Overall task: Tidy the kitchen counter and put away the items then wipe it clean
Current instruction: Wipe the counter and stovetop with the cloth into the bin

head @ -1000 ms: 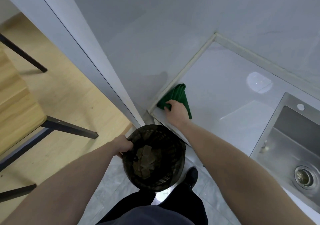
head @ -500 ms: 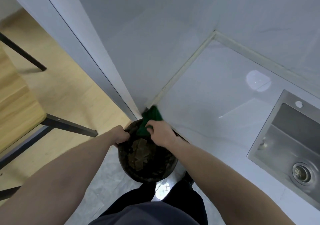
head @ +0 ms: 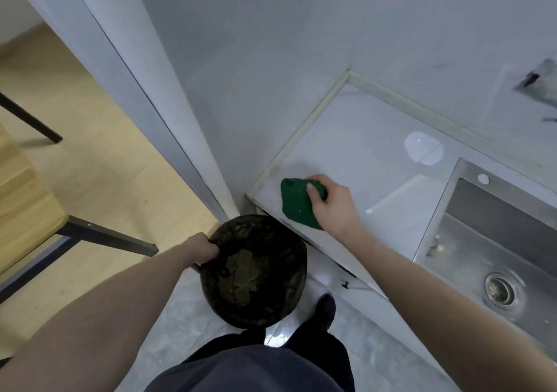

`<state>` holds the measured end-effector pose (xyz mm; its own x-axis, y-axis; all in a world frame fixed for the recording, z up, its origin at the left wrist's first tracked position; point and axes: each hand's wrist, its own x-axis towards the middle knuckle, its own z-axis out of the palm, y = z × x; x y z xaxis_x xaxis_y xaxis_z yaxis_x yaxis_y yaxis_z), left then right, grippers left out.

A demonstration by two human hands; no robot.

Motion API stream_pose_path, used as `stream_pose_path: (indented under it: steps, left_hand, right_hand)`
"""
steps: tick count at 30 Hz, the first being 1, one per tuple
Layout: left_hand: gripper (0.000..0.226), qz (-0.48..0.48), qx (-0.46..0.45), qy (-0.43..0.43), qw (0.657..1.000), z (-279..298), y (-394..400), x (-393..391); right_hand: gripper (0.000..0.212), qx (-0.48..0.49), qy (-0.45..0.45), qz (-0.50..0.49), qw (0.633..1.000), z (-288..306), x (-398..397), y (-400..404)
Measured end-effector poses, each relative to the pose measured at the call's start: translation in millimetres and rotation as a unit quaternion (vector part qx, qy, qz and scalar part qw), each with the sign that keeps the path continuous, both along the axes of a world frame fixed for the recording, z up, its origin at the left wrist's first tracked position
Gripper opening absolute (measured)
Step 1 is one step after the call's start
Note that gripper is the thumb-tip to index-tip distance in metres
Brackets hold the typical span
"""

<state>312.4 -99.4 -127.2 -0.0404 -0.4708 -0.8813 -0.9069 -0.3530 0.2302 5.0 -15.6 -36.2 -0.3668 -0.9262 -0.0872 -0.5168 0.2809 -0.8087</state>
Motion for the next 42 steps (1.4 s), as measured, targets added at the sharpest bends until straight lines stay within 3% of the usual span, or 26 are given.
stream_pose_path:
  steps: [3, 6, 10, 14, 17, 22, 28, 33, 36, 39, 42]
  left_hand:
    - [0.032, 0.004, 0.009, 0.004, 1.0, -2, 4, 0]
    - [0.032, 0.016, 0.015, 0.007, 1.0, -6, 5, -1]
    - [0.032, 0.021, 0.022, 0.007, 1.0, -8, 10, -2]
    - [0.032, 0.021, 0.02, 0.01, 1.0, -6, 13, -5]
    - [0.032, 0.02, 0.02, 0.014, 1.0, -4, 14, -4]
    - [0.03, 0.013, 0.013, 0.025, 1.0, 0, 20, -4]
    - [0.015, -0.006, 0.015, 0.054, 0.998, 3, 36, -12]
    - [0.028, -0.027, 0.029, 0.07, 0.997, -1, 56, -25]
    - [0.029, -0.032, 0.006, 0.085, 0.996, -1, 73, -39]
    - [0.027, -0.034, 0.011, 0.073, 0.997, 0, 93, -53]
    - [0.038, -0.027, 0.029, 0.068, 0.997, -7, 110, -63]
  right_hand:
    - [0.018, -0.036, 0.026, -0.057, 0.997, 6, -30, -11]
    - [0.022, 0.023, 0.054, -0.068, 0.996, -14, -41, -19]
    - [0.029, 0.18, 0.055, -0.01, 0.982, -62, -21, -9]
    - [0.041, 0.198, 0.128, 0.045, 0.971, -88, 24, 10]
    - [0.036, 0.178, 0.098, 0.085, 0.975, -88, 61, 28]
    - [0.026, 0.253, -0.032, 0.149, 0.955, -88, 99, 73]
    - [0.016, 0.18, -0.068, -0.001, 0.981, -74, 82, 121]
    - [0.017, 0.063, -0.068, -0.181, 0.979, -38, 22, 157]
    - [0.016, 0.012, -0.071, -0.229, 0.971, -22, -19, 172]
    - [0.021, -0.041, -0.035, -0.269, 0.962, -12, -49, 186]
    - [0.026, -0.043, 0.063, -0.255, 0.964, -10, -80, 198]
